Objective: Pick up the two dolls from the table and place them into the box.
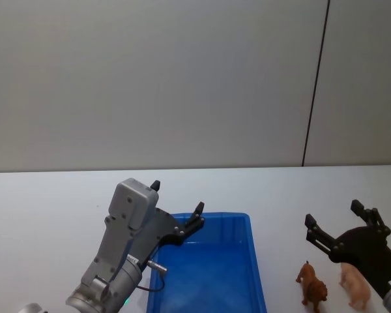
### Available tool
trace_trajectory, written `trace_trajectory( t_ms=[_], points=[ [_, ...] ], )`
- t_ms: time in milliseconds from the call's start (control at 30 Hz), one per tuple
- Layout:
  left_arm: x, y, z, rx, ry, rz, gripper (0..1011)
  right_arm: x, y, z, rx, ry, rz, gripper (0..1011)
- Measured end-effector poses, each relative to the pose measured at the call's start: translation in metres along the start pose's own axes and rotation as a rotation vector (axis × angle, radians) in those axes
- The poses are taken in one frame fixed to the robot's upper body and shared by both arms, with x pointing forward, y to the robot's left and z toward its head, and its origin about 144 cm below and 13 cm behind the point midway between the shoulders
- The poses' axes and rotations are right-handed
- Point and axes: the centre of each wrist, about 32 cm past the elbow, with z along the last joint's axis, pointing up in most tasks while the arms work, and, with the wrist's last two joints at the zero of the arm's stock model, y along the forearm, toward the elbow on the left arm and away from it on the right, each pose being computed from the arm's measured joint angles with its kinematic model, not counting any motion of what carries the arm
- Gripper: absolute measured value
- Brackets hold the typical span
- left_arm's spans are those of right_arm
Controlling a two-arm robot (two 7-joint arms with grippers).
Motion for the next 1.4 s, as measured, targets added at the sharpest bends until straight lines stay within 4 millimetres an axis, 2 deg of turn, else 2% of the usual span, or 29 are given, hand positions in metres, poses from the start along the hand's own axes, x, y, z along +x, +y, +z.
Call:
trace_trajectory(
  t_ms=[1400],
  points=[
    [0.0,0.0,0.0,0.0,0.0,0.0,1001,0.0,0.0,0.0,0.0,0.0,0.0,1001]
  ],
)
